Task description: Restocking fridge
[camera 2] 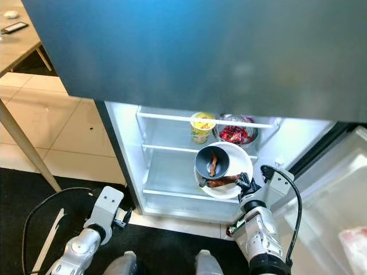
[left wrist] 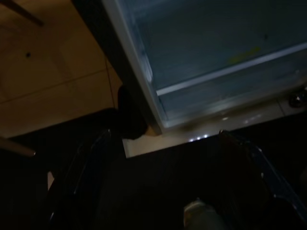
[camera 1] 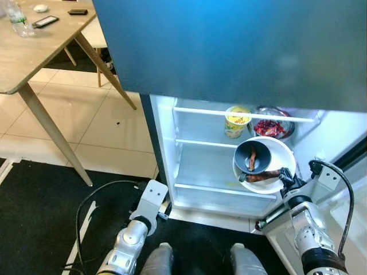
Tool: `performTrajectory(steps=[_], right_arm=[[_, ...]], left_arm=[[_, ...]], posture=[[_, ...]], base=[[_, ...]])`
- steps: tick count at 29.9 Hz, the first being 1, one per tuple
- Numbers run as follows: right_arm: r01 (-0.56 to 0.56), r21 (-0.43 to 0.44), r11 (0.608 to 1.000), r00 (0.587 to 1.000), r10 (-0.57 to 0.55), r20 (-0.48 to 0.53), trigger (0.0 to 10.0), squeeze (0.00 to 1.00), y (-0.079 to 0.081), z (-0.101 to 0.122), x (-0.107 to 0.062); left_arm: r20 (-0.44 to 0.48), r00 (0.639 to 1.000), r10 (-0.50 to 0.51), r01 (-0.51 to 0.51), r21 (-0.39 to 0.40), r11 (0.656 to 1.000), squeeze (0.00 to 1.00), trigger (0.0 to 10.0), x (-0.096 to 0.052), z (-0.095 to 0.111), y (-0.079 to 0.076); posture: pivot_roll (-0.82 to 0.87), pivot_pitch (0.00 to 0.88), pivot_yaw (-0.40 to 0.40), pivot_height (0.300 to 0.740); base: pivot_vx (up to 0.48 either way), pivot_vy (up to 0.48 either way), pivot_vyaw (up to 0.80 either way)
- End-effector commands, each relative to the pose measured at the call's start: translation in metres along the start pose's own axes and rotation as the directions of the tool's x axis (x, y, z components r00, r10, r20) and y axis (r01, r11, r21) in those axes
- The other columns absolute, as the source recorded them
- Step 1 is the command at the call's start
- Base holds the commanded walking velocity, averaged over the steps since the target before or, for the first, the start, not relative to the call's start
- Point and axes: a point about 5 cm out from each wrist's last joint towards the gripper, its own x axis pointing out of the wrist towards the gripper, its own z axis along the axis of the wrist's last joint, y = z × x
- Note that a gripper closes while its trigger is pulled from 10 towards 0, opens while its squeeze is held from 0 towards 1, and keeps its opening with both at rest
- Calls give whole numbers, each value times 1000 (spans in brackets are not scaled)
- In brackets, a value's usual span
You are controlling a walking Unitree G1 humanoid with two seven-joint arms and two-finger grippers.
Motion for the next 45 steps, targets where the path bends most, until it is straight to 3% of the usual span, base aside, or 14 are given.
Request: performTrajectory(steps=[1,18,35,37,41,43,44,45], right_arm=[[11,1,1000,1000,-11,9,10000,0,-4,-1,-2],[11,8,1000,1000,-11,4,10000,0,-4,-4,-3],[1,14,1000,1000,-1,-16,10000,0,0,-11,-4],[-17,34,999,1000,18,-8,10000,0,8,-11,-2],[-27,42,999,1000,27,2,10000,0,12,-8,-1],[-31,36,999,1000,31,0,10000,0,15,-8,1],[-51,35,998,998,52,-33,10000,0,26,-12,2],[-51,35,998,998,52,-33,10000,0,26,-12,2]], left_arm=[[-23,1000,-8,7,-4,1000,0,10000,-2,-7,-4],[-14,1000,-8,8,-6,1000,0,10000,-1,-4,-5],[-9,1000,-4,4,-4,1000,0,10000,-2,-2,-4],[62,998,18,-20,32,999,0,10000,1,14,1],[129,991,20,-31,90,995,0,10000,2,26,3],[203,979,9,-38,140,989,0,10000,3,39,5],[275,961,-25,-21,164,986,0,10000,0,53,6],[275,961,-25,-21,164,986,0,10000,0,53,6]], posture=[[-42,120,-7,620],[-37,132,-6,545],[-15,153,-3,516],[-13,158,2,516],[-14,161,5,516],[-11,166,8,516],[-8,172,7,516],[-8,172,7,516]], base=[[0,0,0],[0,0,0],[0,0,0],[0,0,0],[0,0,0],[0,0,0],[0,0,0],[0,0,0]])
